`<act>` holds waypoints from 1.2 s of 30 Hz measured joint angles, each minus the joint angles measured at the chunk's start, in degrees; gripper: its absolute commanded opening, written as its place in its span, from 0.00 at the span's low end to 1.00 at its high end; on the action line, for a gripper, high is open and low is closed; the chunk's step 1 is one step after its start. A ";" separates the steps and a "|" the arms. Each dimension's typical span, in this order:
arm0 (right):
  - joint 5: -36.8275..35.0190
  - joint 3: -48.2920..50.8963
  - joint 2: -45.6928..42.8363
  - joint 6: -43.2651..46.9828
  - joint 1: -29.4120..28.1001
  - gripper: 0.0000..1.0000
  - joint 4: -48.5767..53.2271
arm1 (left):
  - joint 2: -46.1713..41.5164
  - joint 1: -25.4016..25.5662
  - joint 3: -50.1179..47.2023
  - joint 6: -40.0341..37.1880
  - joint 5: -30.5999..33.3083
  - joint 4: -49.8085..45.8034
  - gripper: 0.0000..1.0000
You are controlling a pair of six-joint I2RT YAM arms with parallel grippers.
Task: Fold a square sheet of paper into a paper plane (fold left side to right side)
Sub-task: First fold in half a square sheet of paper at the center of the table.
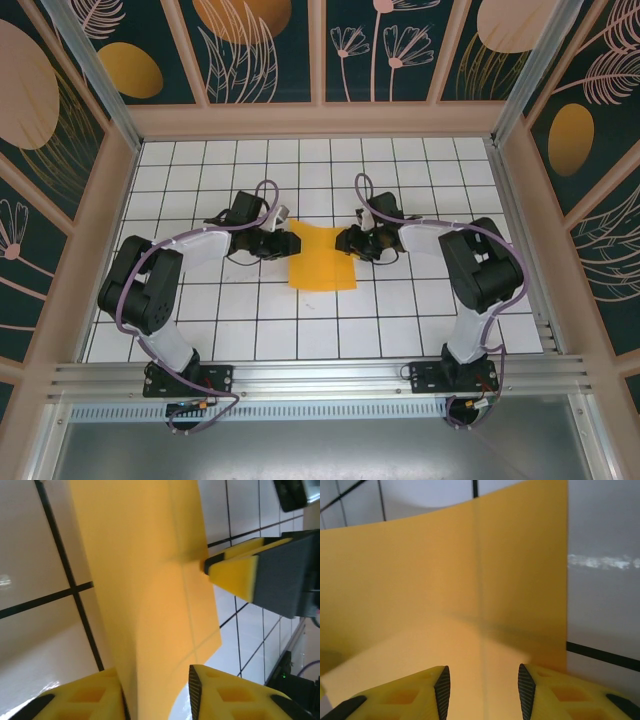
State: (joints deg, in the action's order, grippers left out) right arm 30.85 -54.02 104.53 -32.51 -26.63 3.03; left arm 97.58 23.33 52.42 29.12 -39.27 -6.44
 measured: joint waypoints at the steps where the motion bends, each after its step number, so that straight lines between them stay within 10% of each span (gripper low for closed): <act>1: 0.02 0.00 0.22 0.00 0.00 0.44 0.13 | 0.00 0.04 0.00 0.63 -0.79 0.70 0.44; 24: 12.04 7.54 -13.57 -4.09 7.50 0.59 -12.50 | 6.56 6.47 5.86 8.09 -5.75 10.97 0.56; 36: 19.96 7.08 -4.17 -11.21 4.50 0.51 -21.42 | 7.41 6.67 6.69 8.26 -5.66 11.13 0.54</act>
State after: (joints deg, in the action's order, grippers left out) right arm 50.81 -46.94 100.36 -43.72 -22.13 -18.39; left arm 104.99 30.00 59.11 37.39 -44.93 4.69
